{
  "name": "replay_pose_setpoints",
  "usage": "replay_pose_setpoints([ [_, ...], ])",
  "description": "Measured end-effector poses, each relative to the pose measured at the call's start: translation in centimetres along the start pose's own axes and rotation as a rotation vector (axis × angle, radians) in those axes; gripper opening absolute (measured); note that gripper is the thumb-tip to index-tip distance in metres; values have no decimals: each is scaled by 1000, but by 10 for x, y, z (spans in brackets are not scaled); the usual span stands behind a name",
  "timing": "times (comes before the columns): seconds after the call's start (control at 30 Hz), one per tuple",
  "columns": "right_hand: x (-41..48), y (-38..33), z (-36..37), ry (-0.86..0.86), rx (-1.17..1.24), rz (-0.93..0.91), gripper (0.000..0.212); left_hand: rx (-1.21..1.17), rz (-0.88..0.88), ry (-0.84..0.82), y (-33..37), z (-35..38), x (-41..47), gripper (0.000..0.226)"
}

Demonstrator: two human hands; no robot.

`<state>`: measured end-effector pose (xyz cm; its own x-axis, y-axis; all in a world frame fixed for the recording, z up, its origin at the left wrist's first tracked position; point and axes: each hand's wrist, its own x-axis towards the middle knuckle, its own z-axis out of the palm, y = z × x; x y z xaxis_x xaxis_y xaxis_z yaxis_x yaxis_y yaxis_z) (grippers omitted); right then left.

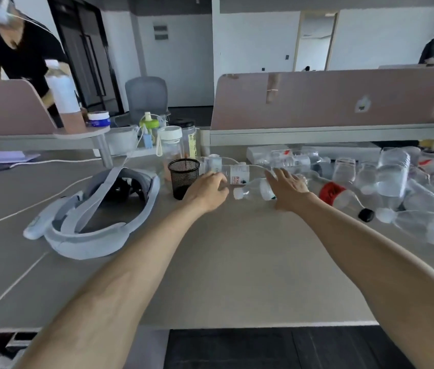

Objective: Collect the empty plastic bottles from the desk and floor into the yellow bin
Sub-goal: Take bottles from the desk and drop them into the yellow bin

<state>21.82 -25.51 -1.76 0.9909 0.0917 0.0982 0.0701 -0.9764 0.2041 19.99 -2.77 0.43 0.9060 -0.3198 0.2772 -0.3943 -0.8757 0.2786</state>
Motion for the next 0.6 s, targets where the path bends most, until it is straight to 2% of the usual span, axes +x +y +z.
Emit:
replay_pose_setpoints([
  [0.07, 8, 1, 2, 16, 22, -1, 103, 18, 19, 10, -1, 2, 11, 35],
  [0.23, 12, 10, 0, 85, 10, -30, 73, 16, 29, 97, 0, -3, 33, 33],
  [0.33, 4, 15, -11, 82, 13, -35, 79, 9, 16, 163, 4, -7, 38, 32],
  [0.47, -9, 27, -27, 131, 66, 77, 89, 16, -38, 251, 8, -8, 47, 30],
  [0.6, -21, 41, -30, 183, 319, 209, 86, 142, -16, 144, 10, 10, 66, 34],
])
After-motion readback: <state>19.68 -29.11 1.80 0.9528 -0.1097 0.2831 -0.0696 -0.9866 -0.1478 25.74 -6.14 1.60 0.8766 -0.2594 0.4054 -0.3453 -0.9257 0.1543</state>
